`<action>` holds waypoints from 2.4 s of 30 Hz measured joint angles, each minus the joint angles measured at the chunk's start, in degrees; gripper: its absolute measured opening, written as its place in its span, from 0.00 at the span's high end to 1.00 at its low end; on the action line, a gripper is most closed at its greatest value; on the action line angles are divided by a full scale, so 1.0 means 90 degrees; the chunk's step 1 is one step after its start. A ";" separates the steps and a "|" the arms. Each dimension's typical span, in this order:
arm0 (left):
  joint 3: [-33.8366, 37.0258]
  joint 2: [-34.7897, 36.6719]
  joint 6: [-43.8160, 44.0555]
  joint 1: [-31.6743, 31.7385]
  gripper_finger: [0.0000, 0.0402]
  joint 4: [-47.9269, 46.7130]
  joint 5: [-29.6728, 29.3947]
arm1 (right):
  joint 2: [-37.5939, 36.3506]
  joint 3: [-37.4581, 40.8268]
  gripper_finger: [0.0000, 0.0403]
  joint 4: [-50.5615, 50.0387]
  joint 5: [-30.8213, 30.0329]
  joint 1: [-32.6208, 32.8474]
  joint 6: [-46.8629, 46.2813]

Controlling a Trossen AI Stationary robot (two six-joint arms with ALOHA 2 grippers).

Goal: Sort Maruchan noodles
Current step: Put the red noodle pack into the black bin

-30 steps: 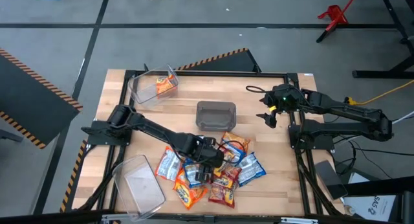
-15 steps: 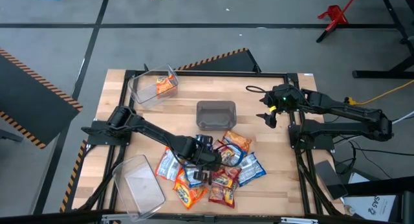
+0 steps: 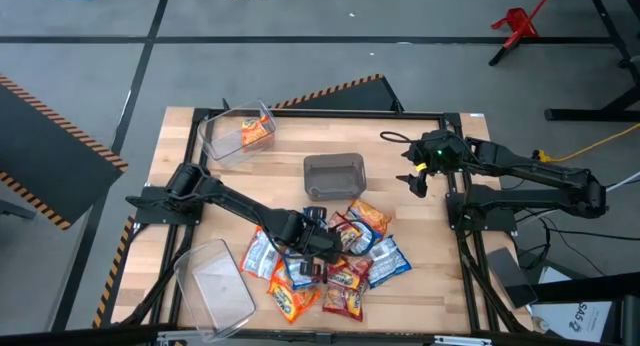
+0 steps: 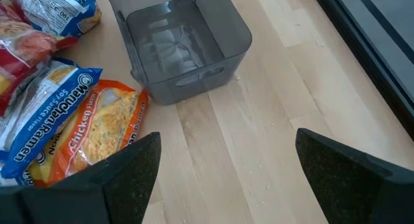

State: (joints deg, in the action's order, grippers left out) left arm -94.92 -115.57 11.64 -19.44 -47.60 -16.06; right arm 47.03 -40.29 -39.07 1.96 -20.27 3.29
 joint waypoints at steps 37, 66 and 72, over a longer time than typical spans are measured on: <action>-0.2498 0.0015 -0.1290 0.1241 1.00 -0.1650 -0.1982 | 0.0000 0.0000 0.15 0.0000 -0.0005 0.0000 0.0002; -0.1269 0.0010 -0.2213 0.2769 1.00 -0.0259 -0.1239 | 0.0000 0.0000 0.15 -0.0005 -0.0005 0.0000 0.0002; -0.0910 0.0010 -0.2330 0.2754 1.00 0.0332 -0.0972 | 0.0000 0.0000 0.15 -0.0005 -0.0005 0.0002 0.0002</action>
State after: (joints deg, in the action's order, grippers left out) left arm -103.11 -115.48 -9.33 5.34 -44.62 -24.81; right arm 47.03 -40.29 -39.11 1.91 -20.26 3.31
